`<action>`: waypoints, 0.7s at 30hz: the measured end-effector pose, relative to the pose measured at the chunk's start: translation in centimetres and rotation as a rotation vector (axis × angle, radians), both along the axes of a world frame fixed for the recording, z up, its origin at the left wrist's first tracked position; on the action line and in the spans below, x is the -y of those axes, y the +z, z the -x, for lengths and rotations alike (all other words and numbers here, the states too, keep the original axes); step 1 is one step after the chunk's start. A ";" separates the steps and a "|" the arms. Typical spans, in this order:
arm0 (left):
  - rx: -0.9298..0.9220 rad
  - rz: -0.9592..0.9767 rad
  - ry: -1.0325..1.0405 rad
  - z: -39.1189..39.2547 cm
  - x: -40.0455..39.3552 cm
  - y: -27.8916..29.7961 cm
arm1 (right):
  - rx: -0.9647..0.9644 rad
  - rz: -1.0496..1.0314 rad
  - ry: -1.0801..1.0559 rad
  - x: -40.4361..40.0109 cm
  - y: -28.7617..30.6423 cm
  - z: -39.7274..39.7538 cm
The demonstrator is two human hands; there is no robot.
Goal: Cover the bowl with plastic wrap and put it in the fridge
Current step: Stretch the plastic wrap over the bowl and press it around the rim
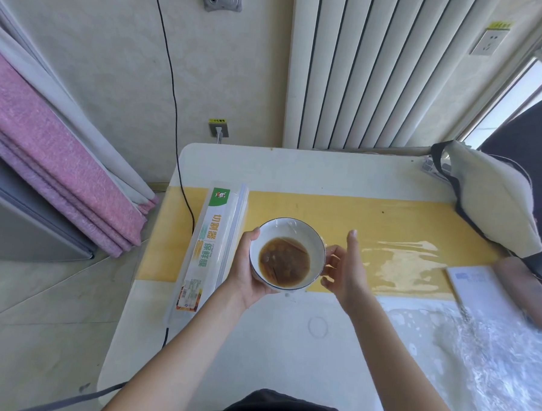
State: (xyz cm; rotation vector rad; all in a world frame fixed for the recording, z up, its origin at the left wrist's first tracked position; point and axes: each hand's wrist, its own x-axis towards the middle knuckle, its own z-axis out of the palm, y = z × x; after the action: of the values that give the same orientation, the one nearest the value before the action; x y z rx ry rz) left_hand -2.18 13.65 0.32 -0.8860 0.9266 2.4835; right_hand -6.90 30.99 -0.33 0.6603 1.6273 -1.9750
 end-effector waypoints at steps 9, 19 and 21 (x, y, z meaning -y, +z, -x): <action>-0.020 -0.018 -0.038 -0.1 -0.1 0.3 | -0.167 0.101 0.154 0.4 1.3 0.1; -0.034 0.020 -0.137 -0.1 -0.1 0.7 | -0.075 0.080 0.100 1.8 1.0 -0.4; -0.022 0.014 -0.132 0.1 -0.1 0.8 | -0.068 0.139 0.141 1.8 1.0 -0.5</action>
State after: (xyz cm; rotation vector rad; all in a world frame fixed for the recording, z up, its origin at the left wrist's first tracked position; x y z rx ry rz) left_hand -2.23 13.80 1.15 -0.7771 0.9787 2.3815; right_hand -6.45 29.23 0.65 0.4183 1.5148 -2.0049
